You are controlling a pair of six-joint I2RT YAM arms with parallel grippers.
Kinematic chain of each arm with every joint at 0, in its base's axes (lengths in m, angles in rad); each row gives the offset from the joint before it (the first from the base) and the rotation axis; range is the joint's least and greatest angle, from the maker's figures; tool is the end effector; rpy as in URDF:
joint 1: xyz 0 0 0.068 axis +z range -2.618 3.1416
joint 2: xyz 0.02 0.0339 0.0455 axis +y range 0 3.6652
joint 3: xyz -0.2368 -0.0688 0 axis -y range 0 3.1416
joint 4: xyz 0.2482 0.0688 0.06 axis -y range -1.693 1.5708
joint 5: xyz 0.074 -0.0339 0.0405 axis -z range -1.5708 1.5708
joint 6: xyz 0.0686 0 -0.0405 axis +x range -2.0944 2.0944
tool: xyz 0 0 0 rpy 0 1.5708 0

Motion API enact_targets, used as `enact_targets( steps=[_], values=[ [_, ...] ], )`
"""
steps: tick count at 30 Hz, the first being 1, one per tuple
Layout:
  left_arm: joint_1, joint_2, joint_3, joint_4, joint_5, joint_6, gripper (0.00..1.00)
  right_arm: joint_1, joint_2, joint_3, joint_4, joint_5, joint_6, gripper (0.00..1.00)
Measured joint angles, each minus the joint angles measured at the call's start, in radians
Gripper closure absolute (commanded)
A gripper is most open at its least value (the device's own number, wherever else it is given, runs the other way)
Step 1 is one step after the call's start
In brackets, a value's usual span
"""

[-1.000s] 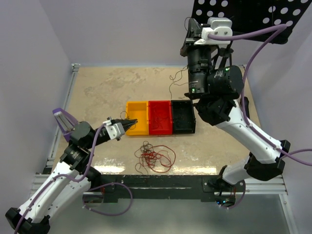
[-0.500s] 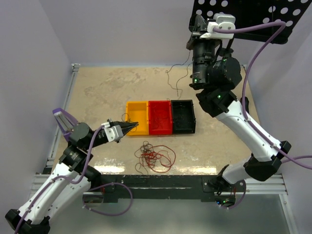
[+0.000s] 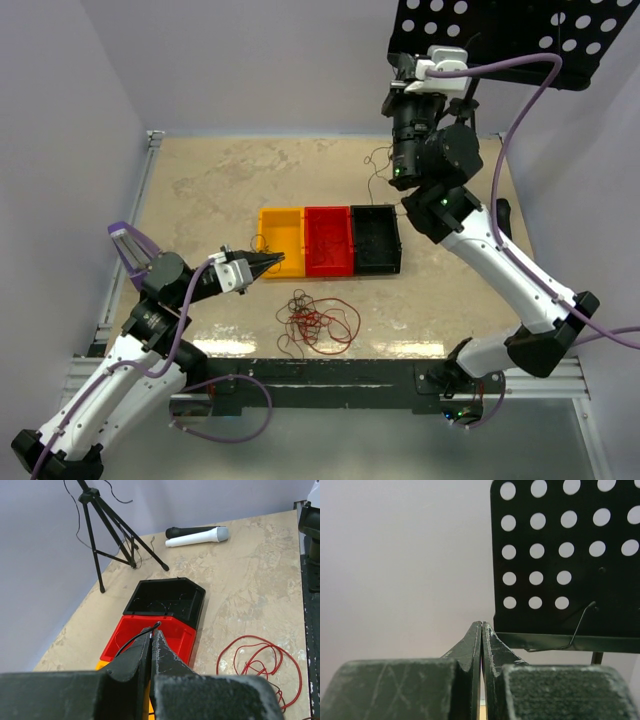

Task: Untangle the cables
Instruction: Place the cable in the bin.

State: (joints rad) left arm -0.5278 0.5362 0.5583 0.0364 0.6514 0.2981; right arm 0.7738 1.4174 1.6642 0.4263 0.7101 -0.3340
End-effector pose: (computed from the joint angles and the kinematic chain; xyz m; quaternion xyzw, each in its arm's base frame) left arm 0.1446 -0.1324 0.3075 0.4741 0.5020 -0.2971 0.6595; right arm 0.2518 0.1835 0.5449 0.0524 0.5108 0.0371 0.8573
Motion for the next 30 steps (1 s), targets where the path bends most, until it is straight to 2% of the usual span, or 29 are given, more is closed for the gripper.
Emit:
enact_targets(
  steps=[15,30],
  values=[
    [0.003,-0.003,0.0,0.003,0.01,0.0,1.0,-0.037,-0.057,-0.132,0.0,0.001,0.043,1.0],
    [0.004,-0.002,-0.018,0.016,0.026,0.001,1.0,-0.042,-0.121,-0.175,0.0,0.001,0.068,1.0]
  ],
)
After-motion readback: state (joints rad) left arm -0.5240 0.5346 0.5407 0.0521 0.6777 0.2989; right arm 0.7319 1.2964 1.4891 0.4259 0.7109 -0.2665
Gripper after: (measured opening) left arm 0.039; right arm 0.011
